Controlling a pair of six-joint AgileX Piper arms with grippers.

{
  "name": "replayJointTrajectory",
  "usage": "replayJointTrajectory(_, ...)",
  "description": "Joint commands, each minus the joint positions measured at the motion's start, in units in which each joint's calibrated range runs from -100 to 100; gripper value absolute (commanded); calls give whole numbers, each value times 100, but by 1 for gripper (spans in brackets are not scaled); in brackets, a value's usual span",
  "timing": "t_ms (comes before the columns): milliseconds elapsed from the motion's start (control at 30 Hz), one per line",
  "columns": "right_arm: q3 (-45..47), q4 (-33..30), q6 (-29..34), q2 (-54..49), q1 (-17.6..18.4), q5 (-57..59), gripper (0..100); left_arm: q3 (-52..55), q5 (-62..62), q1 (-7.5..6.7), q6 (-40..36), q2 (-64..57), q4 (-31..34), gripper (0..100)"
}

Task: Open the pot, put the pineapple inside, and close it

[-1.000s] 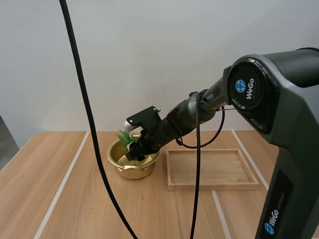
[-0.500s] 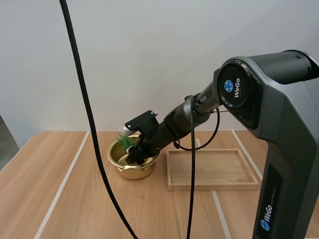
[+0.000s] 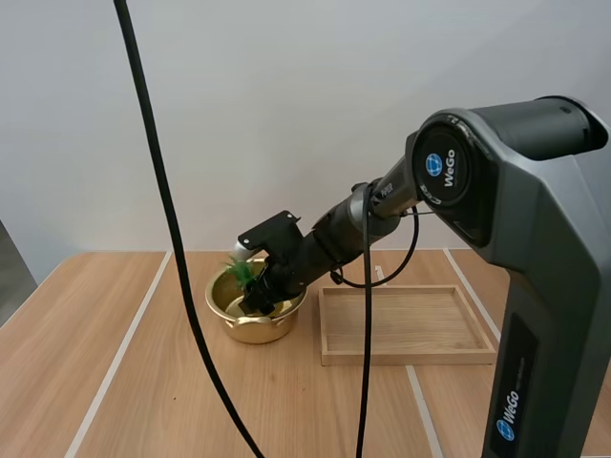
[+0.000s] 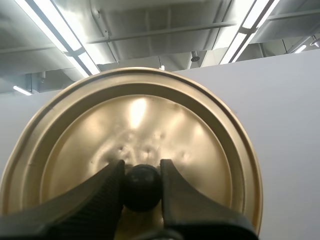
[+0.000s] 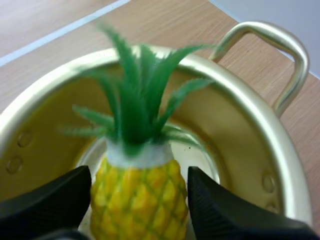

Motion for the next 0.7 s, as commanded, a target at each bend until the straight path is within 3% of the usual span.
replayJointTrajectory(0,73,131,10,67,-12,-174,100,-47,-126,-12,-27,-29,-58,0)
replayJointTrajectory(300,73,193,10,-17,-12,-290,100,-47,-126,-12,-27,-29,-58,0)
replayJointTrajectory(667,32,391,10,-874,-12,-173,100,-47,-126,-12,-27,-29,-58,0)
